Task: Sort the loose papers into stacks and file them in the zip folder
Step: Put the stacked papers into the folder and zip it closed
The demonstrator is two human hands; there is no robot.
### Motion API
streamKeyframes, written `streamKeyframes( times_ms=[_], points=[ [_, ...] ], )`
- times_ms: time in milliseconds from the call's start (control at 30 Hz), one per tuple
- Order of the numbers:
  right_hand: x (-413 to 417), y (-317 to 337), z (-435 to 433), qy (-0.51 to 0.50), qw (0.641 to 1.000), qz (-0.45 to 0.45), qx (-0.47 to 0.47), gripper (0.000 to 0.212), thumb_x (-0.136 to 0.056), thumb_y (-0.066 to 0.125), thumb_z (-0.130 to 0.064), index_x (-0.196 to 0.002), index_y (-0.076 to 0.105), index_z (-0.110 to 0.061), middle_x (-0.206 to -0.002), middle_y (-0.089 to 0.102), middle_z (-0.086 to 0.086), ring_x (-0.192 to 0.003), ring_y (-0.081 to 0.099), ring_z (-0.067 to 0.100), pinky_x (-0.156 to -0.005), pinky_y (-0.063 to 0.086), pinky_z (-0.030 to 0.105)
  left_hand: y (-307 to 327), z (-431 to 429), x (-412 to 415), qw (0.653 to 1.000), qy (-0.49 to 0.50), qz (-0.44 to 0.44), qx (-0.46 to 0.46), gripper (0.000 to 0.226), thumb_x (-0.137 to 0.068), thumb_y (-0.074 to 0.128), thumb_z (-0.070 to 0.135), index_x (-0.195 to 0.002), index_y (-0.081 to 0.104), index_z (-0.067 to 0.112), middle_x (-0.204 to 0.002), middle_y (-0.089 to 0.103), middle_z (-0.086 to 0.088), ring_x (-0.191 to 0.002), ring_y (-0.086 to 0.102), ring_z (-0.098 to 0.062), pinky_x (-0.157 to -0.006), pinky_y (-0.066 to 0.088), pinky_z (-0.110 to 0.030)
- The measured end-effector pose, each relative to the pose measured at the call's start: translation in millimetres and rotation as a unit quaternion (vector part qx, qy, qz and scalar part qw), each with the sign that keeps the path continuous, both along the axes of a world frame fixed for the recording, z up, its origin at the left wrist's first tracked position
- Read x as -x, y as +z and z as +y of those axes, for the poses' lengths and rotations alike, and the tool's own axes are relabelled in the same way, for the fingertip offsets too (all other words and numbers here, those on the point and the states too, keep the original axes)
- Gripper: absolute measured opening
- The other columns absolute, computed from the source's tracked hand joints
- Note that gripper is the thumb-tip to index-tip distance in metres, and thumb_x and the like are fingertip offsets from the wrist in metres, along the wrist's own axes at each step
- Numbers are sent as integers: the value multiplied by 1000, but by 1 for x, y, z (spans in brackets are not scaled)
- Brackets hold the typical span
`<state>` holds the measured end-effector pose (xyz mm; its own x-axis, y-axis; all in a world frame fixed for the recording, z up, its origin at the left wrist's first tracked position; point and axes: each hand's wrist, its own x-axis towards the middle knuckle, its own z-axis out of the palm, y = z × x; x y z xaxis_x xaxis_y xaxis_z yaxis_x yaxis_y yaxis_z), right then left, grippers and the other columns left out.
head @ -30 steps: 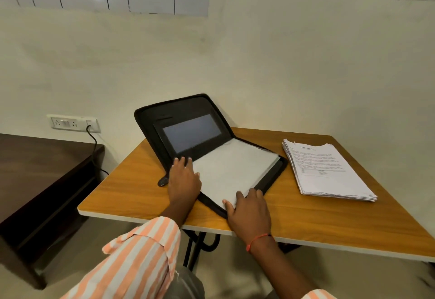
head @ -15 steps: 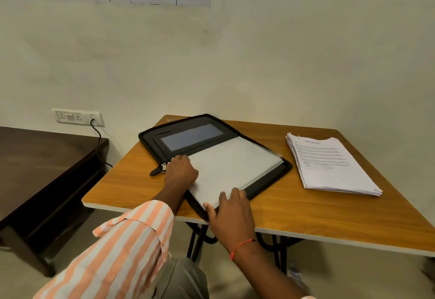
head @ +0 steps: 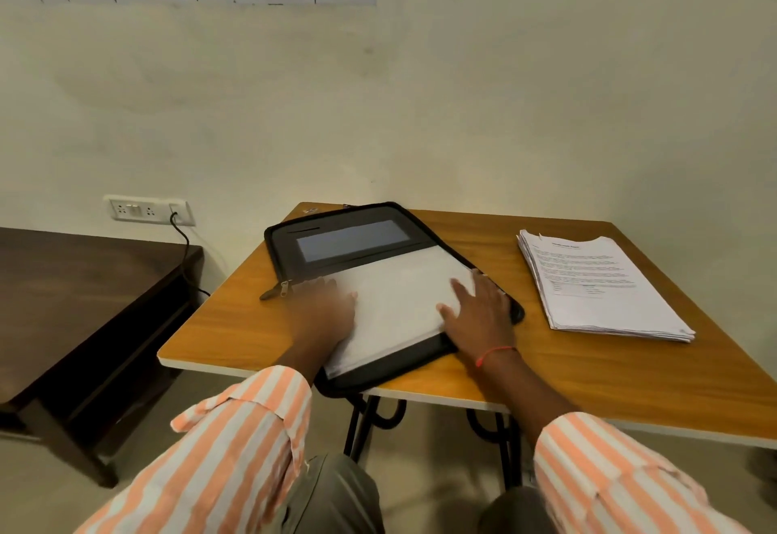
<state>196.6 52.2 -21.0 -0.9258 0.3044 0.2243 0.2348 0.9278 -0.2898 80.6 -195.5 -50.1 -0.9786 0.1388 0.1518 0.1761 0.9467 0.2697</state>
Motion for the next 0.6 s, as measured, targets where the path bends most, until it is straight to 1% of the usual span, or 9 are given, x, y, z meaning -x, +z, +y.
streamKeyframes(
  times_ms=[33, 67, 100, 200, 300, 400, 467, 533, 600],
  points=[
    [3, -4, 13, -20, 999, -50, -2, 66, -99, 34, -64, -157, 27, -33, -167, 14, 8, -154, 10, 29, -122, 11, 50, 0, 0, 1, 1000, -1, 1, -1, 66, -103, 25, 58, -150, 40, 14, -160, 35, -12, -150, 25, -35, -123, 22, -53],
    [1, -9, 21, -32, 996, -84, 0, 69, -98, 28, -68, -158, 22, -34, -168, 10, 8, -155, 6, 30, -123, 9, 52, -1, -1, 1, 1000, -2, 2, -3, 66, -103, 25, 59, -148, 42, 14, -158, 39, -11, -148, 29, -34, -122, 24, -54],
    [4, -12, 24, -35, 994, -100, 2, 71, -97, 23, -70, -158, 19, -34, -168, 11, 9, -155, 6, 30, -124, 9, 54, -2, -3, 5, 1000, -1, 3, -9, 66, -102, 26, 60, -146, 44, 14, -156, 42, -11, -146, 32, -33, -120, 27, -54],
    [-3, -14, 12, -45, 994, -95, -1, 69, -99, 19, -68, -158, 19, -32, -167, 15, 11, -154, 8, 31, -124, 10, 54, 3, -10, 10, 1000, -17, 7, -4, 64, -100, 27, 61, -140, 48, 16, -150, 47, -10, -141, 39, -31, -117, 32, -53],
    [-19, -17, -5, -64, 994, -84, -7, 69, -99, 18, -66, -159, 19, -31, -166, 15, 13, -154, 10, 33, -123, 11, 53, 4, -22, 14, 999, -51, 15, -1, 60, -101, 33, 58, -140, 50, 15, -147, 51, -9, -136, 45, -29, -114, 36, -49],
    [-42, -20, -35, -77, 993, -84, -17, 72, -98, 18, -68, -159, 19, -29, -166, 15, 16, -152, 12, 35, -121, 14, 54, 10, -39, 22, 995, -95, 6, -3, 61, -102, 39, 55, -148, 46, 15, -156, 45, -8, -142, 41, -27, -117, 34, -44],
    [-55, -19, -54, -82, 992, -91, -23, 74, -97, 21, -69, -158, 22, -28, -164, 19, 17, -150, 16, 37, -118, 16, 54, 16, -49, 27, 993, -115, -11, -2, 60, -103, 43, 53, -152, 44, 17, -159, 40, -7, -146, 37, -25, -119, 29, -41],
    [-62, -16, -63, -90, 992, -78, -41, 72, -96, 26, -70, -153, 33, -27, -156, 32, 17, -142, 29, 37, -113, 25, 52, 22, -56, 29, 992, -125, -24, 6, 59, -104, 45, 51, -153, 44, 18, -162, 37, -5, -148, 34, -25, -121, 26, -39],
    [-63, -8, -55, -104, 994, -32, -31, 65, -96, 33, -68, -143, 45, -25, -144, 46, 13, -129, 41, 32, -106, 34, 46, 27, -54, 27, 991, -126, -16, 29, 57, -104, 47, 47, -153, 45, 17, -162, 37, -6, -149, 34, -25, -121, 25, -39]
  ],
)
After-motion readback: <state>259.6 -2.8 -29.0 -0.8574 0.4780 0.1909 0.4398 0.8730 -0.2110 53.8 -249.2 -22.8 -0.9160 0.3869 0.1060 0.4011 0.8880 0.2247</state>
